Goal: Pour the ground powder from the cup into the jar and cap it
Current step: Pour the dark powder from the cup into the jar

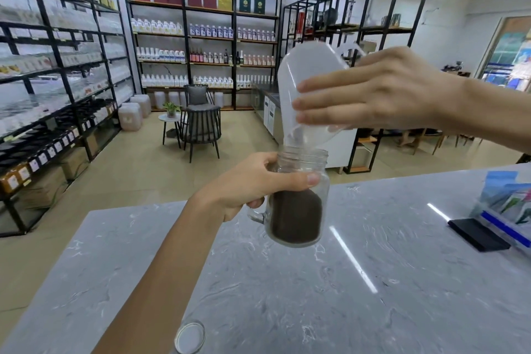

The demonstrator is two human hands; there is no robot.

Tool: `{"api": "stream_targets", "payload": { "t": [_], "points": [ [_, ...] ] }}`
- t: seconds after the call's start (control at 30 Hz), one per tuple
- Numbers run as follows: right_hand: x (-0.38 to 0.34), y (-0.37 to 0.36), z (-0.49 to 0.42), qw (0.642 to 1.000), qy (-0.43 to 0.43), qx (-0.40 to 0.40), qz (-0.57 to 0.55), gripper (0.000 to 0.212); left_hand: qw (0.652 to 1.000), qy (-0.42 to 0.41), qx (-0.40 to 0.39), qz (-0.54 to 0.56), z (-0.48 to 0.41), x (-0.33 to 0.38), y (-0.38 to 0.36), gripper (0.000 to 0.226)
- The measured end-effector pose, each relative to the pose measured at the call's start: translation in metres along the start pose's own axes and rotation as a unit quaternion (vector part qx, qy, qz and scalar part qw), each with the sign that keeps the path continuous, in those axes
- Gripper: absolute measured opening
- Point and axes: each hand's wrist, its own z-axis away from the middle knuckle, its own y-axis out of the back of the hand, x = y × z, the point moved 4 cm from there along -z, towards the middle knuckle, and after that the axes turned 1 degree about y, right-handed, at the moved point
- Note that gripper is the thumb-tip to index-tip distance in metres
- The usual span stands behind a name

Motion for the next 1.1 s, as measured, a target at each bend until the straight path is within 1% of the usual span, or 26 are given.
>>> {"api": "stream_targets", "payload": {
  "t": [0.1,0.2,0.3,0.37,0.47,0.57,0.7,0.77,0.83,0.9,0.97,1.07,1.1],
  "points": [
    [-0.001,0.0,0.001,1.0,-0.013,0.005,-0.005,0.044,1.0,-0.001,0.006,0.007,0.001,0.003,0.001,0.04],
    [-0.004,0.0,0.003,1.0,-0.015,0.021,0.016,0.043,1.0,-0.012,0.008,-0.006,0.003,0.005,0.001,0.042],
    [-0.005,0.003,0.006,0.997,-0.028,0.062,0.041,0.05,1.0,-0.005,0.012,0.018,0.007,0.006,0.004,0.044],
    [-0.007,0.003,0.009,0.994,-0.025,0.087,0.064,0.053,1.0,-0.006,0.0,0.026,0.009,0.008,0.004,0.043],
    [-0.011,0.003,0.012,0.989,-0.035,0.128,0.066,0.054,0.999,-0.012,-0.021,0.04,0.012,0.012,0.002,0.04],
    [-0.014,0.008,0.016,0.982,-0.034,0.17,0.076,0.05,0.997,-0.022,-0.041,0.054,0.017,0.014,0.001,0.039],
    [-0.018,0.014,0.02,0.97,-0.044,0.216,0.103,0.04,0.996,-0.034,-0.054,0.067,0.021,0.017,0.003,0.032],
    [-0.022,0.014,0.019,0.967,-0.031,0.224,0.116,0.038,0.995,-0.042,-0.059,0.068,0.022,0.019,0.003,0.035],
    [-0.024,0.014,0.019,0.964,-0.039,0.235,0.121,0.034,0.995,-0.043,-0.058,0.066,0.023,0.02,0.003,0.043],
    [-0.024,0.014,0.019,0.96,-0.047,0.244,0.126,0.034,0.996,-0.041,-0.053,0.067,0.025,0.02,0.004,0.047],
    [-0.025,0.013,0.019,0.96,-0.042,0.244,0.13,0.036,0.995,-0.044,-0.053,0.066,0.026,0.019,0.004,0.045],
    [-0.025,0.009,0.019,0.959,-0.046,0.25,0.127,0.033,0.996,-0.044,-0.049,0.062,0.026,0.016,0.005,0.038],
    [-0.026,0.008,0.019,0.958,-0.04,0.25,0.13,0.035,0.996,-0.044,-0.047,0.063,0.026,0.015,0.005,0.039]
  ]
}}
